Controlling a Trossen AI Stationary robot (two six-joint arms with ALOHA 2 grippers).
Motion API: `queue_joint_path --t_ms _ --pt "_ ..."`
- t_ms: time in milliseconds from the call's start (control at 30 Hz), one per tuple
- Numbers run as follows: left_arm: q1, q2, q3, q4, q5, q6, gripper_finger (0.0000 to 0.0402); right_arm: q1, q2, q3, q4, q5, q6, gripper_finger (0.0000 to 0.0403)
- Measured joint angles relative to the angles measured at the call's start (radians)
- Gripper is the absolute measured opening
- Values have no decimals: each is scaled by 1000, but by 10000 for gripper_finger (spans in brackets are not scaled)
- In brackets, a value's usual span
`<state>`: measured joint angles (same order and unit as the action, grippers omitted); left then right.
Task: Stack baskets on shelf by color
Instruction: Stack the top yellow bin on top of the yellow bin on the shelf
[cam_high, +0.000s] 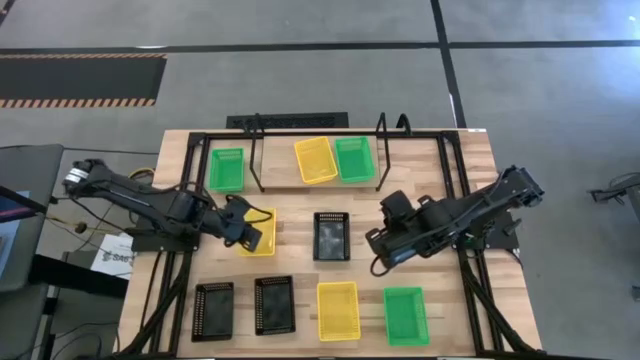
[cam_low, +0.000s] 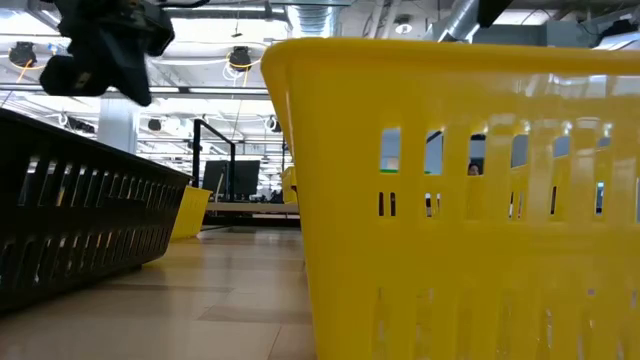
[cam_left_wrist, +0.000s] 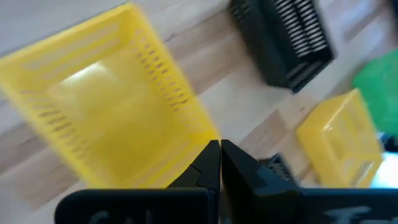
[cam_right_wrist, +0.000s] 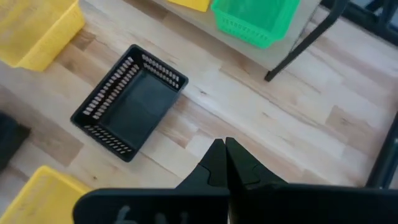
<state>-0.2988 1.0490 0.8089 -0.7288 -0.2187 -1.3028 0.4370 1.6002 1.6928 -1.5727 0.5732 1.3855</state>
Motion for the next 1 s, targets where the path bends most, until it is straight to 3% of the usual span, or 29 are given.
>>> queue_joint_path --t_ms 233,500,600,733,867,1000 --pt "-15 216 13 305 -29 0 0 3 -51 0 3 26 -136 1" --pt "-12 493 191 310 -23 50 0 -1 -76 0 3 33 -253 1" --pt "-12 553 307 230 -24 102 0 0 -77 0 2 33 -285 1" --pt "-12 588 455 -40 -58 119 0 1 -76 0 2 33 -306 1" --pt "-16 579 550 -333 -130 25 0 9 -76 0 2 32 -330 1" --pt "-24 556 582 -549 -124 -111 0 18 -75 0 2 33 -340 1"
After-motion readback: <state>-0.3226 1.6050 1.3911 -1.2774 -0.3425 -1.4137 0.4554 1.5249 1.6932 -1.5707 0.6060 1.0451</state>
